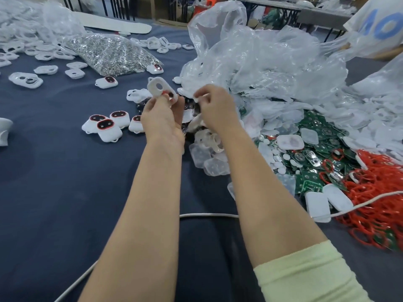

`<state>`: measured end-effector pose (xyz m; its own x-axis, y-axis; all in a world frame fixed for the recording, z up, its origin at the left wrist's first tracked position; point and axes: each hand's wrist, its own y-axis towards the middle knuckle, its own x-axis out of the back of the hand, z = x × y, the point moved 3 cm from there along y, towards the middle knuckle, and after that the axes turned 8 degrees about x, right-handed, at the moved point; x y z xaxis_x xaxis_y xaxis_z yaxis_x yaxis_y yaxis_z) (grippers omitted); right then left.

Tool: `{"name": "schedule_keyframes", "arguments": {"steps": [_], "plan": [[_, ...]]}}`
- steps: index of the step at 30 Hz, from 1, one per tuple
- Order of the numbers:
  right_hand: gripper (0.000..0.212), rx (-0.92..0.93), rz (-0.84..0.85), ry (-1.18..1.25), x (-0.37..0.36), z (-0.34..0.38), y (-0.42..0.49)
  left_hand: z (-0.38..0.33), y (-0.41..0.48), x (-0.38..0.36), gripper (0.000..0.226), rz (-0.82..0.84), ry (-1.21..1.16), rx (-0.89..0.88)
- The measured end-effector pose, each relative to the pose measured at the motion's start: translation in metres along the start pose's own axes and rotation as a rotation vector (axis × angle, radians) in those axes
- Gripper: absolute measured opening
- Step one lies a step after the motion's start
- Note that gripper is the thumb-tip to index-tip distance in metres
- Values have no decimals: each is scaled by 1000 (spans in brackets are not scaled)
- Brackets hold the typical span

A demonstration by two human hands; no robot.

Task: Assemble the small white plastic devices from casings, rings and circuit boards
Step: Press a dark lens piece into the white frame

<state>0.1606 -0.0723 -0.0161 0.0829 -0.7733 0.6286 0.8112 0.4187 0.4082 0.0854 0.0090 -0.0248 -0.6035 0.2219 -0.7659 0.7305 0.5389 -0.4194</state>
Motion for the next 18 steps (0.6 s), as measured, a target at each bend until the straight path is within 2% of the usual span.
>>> {"name": "schedule_keyframes", "arguments": {"steps": [2,6,11,14,18], "plan": [[23,-81,-133,210,20,-12,-5,6,-2,-2,19,-2,200,-61],[26,-249,-196,472,46,-35,-22,30,-7,-14,20,87,561,-83],[26,-360,-265,879,81,-52,-51,68,-19,-28,19,210,588,7],[18,-372,-278,949,100,-64,-68,94,-25,-30,21,262,671,42],[13,-339,-368,882,105,-77,-83,116,-30,-30,26,357,761,97]]}}
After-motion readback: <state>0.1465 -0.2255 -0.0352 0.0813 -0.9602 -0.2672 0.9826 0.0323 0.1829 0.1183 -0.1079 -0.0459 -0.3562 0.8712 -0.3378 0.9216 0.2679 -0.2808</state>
